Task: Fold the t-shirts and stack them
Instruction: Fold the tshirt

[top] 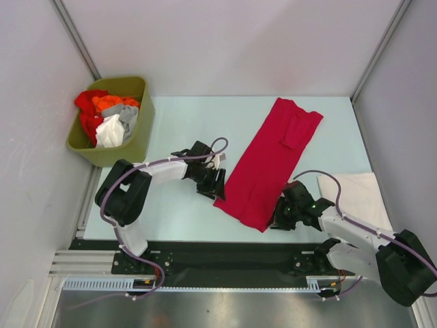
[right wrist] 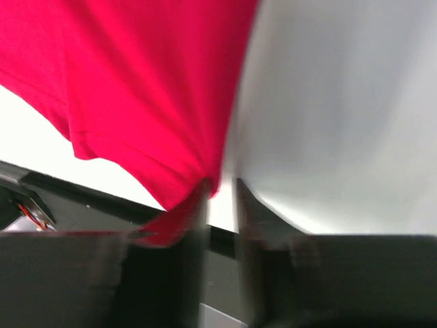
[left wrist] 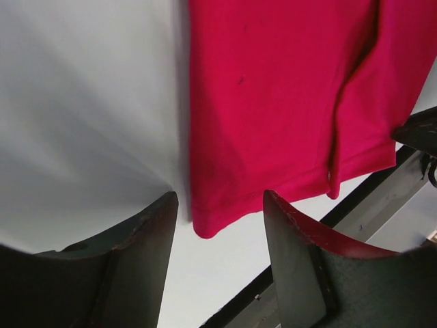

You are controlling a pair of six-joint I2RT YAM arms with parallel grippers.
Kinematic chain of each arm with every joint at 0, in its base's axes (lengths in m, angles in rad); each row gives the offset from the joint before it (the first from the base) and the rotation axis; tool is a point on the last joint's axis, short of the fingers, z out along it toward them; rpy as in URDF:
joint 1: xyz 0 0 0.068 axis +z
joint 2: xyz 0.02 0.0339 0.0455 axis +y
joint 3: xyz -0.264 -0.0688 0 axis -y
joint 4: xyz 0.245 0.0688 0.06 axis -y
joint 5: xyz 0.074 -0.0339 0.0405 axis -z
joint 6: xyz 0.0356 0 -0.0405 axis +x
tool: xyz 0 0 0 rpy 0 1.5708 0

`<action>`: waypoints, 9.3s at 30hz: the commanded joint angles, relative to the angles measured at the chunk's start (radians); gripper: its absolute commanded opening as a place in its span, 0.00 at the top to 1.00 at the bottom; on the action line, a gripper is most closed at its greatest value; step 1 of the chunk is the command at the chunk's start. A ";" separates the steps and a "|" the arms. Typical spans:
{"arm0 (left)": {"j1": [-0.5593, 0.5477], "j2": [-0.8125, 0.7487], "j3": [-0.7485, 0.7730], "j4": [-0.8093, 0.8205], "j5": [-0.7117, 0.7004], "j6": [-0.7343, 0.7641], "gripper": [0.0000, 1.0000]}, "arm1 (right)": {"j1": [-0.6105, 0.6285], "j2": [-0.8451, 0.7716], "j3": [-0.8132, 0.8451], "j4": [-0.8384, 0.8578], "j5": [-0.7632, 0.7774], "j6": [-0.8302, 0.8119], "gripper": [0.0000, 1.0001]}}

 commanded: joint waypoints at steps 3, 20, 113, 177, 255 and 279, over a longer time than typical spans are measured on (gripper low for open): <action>-0.011 0.008 -0.059 0.038 -0.099 0.003 0.41 | -0.087 -0.051 0.032 -0.097 0.005 -0.066 0.63; -0.010 0.027 -0.145 0.083 -0.110 -0.031 1.00 | -0.715 0.505 0.659 0.029 0.048 -0.267 0.38; -0.172 -0.085 -0.190 0.170 0.120 -0.232 0.48 | -0.533 0.007 0.197 -0.345 -0.309 -0.340 0.31; -0.395 0.305 0.220 0.160 0.128 -0.247 0.73 | -0.466 0.028 0.005 -0.294 -0.167 -0.173 1.00; -0.237 -0.071 -0.308 0.284 -0.075 -0.404 0.86 | -0.363 0.016 0.041 -0.253 -0.062 -0.149 0.92; -0.116 -0.002 0.222 0.120 -0.041 -0.344 1.00 | -0.541 0.251 0.514 -0.302 -0.145 -0.270 1.00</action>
